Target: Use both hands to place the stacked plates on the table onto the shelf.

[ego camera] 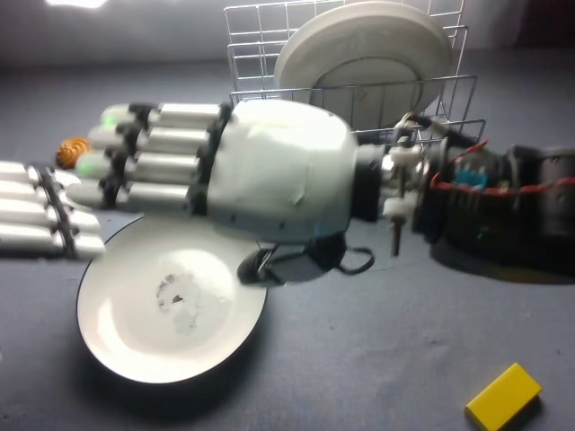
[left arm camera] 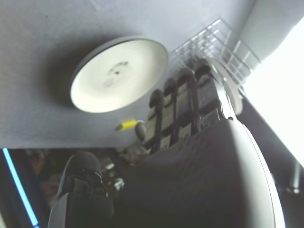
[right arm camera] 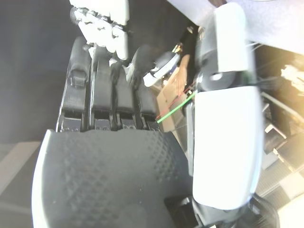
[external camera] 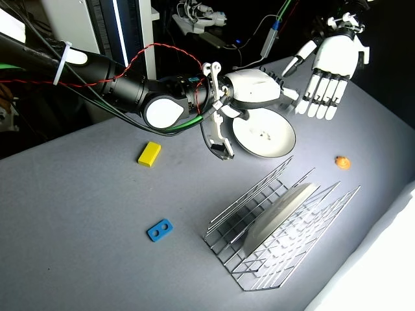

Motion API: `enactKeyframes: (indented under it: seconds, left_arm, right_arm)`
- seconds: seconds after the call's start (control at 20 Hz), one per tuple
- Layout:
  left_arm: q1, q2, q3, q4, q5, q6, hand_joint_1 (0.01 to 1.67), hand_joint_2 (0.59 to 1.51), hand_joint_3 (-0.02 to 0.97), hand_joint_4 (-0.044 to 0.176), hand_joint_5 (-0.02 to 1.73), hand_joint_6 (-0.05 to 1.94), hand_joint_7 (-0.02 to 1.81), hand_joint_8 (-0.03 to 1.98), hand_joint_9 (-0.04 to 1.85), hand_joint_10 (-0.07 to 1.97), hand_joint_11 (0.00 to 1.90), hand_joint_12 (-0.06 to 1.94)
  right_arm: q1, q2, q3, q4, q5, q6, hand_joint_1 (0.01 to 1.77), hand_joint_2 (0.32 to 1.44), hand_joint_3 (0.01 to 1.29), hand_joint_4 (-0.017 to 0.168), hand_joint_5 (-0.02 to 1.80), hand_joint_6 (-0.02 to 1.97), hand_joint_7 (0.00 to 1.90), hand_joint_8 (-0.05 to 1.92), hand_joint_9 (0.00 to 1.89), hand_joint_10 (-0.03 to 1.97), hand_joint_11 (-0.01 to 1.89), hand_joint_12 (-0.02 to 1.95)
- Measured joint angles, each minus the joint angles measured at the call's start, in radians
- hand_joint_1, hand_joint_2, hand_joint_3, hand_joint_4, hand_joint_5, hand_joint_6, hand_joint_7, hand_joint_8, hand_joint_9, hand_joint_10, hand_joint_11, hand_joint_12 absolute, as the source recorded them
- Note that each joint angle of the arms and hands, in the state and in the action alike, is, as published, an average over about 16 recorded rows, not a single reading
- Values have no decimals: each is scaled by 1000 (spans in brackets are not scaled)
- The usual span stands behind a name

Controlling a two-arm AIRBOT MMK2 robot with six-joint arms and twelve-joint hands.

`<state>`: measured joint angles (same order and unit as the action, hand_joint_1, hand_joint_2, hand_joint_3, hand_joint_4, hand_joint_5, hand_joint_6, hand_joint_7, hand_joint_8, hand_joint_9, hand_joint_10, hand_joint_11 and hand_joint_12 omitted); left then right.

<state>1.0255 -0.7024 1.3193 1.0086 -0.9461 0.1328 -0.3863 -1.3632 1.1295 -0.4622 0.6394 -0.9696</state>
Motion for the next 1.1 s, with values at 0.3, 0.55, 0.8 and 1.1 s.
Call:
enactKeyframes:
  seconds: [0.3,0.55,0.8,1.1]
  left_arm:
    - [34,-12,-47,27,3,0,20,1164,9,3,146,10,139,11,110,11,36,74]
    - [38,-35,-73,30,52,1,20,1162,9,3,156,10,141,11,111,11,36,77]
    - [30,-63,-82,19,123,1,20,1163,8,3,158,9,132,11,107,12,31,79]
    - [24,-91,-82,-27,217,2,20,1166,8,2,158,10,119,11,87,4,22,75]
  right_arm:
    - [8,86,-53,-5,-24,44,1135,862,11,0,44,29,53,3,68,-7,28,4]
    - [7,164,-106,-14,-46,81,1135,858,11,0,20,20,21,15,18,-7,17,-1]
    - [4,216,-140,-27,-57,105,1125,860,11,0,20,19,22,15,22,-8,20,-1]
    - [-2,236,-154,-46,-55,119,1127,860,11,0,21,19,21,15,23,-8,20,-1]
